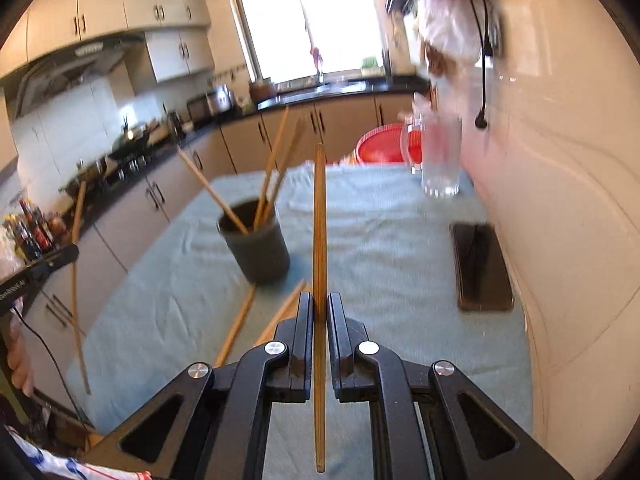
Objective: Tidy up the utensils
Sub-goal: 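Carry both chopsticks upright over the black holder and lower them in, then open the right tool to drop its chopstick while the left tool releases too, then bring both open tools back down to the remaining chopsticks, then grasp a chopstick with the left tool while the right tool grasps another, then lift both chopsticks upright and lower them into the black holder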
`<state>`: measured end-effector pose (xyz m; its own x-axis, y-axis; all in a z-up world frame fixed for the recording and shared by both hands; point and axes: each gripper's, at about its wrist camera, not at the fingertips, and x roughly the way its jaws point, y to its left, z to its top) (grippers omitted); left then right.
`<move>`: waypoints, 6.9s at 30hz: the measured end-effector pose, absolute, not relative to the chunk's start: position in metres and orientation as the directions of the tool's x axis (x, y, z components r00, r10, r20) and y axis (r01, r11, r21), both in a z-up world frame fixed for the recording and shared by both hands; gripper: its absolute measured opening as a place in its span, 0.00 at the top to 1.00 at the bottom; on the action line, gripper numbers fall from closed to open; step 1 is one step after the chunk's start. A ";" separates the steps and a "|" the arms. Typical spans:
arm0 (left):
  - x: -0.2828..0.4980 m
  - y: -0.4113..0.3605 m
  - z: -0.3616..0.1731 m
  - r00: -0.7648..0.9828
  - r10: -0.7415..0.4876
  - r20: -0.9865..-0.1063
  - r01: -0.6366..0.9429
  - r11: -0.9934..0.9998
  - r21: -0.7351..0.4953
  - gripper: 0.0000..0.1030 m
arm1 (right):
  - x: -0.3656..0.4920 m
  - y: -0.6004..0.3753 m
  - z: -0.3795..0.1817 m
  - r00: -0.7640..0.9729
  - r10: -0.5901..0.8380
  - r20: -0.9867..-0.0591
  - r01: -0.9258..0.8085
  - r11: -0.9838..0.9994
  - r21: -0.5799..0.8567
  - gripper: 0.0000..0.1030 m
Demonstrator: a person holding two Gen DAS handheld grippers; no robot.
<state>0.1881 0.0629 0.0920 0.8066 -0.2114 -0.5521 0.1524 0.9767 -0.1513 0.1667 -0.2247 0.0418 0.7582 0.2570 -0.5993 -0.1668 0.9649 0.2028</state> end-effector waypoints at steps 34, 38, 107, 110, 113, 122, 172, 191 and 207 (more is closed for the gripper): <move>0.387 -0.014 0.088 0.923 -0.146 -0.355 0.054 0.965 -0.255 0.94 | 0.315 -0.155 0.094 0.902 0.316 -0.295 -0.224 0.926 0.305 0.93; 0.390 -0.013 0.081 0.913 -0.151 -0.378 0.053 0.965 -0.258 0.94 | 0.317 -0.152 0.086 0.894 0.315 -0.319 -0.221 0.929 0.298 0.93; 0.279 -0.011 -0.072 0.493 -0.208 -0.845 0.153 0.977 -0.151 0.94 | 0.248 -0.119 -0.077 0.420 0.097 -0.903 -0.221 0.975 0.002 0.76; 0.283 -0.016 -0.067 0.483 -0.239 -0.842 0.161 0.970 -0.183 0.94 | 0.254 -0.132 -0.076 0.407 0.113 -0.906 -0.196 0.980 0.034 0.86; 0.286 -0.026 -0.065 0.481 -0.233 -0.845 0.181 0.970 -0.164 0.90 | 0.251 -0.141 -0.078 0.421 0.102 -0.901 -0.187 0.982 0.024 0.87; 0.289 -0.060 -0.078 0.465 -0.108 -0.879 0.224 0.975 -0.001 0.88 | 0.239 -0.161 -0.078 0.424 0.143 -0.894 -0.175 0.982 0.074 0.87; 0.218 0.035 -0.035 0.391 -0.167 -0.905 0.286 0.957 -0.053 0.93 | 0.250 -0.193 -0.073 0.230 0.157 -0.961 -0.294 0.952 0.085 0.93; 0.196 0.053 0.084 0.778 -0.250 -0.576 0.157 0.966 -0.206 0.93 | 0.188 -0.216 0.033 0.657 0.359 -0.663 -0.213 0.932 0.294 0.93; 0.306 0.013 0.145 0.945 -0.173 -0.279 0.085 0.950 -0.300 0.93 | 0.293 -0.169 0.121 0.877 0.383 -0.289 -0.275 0.895 0.350 0.93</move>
<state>0.3062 0.0133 0.1450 0.9445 -0.1730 -0.2792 0.0852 0.9500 -0.3004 0.2934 -0.1686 0.1209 0.8774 0.3828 -0.2892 -0.2754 0.8955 0.3497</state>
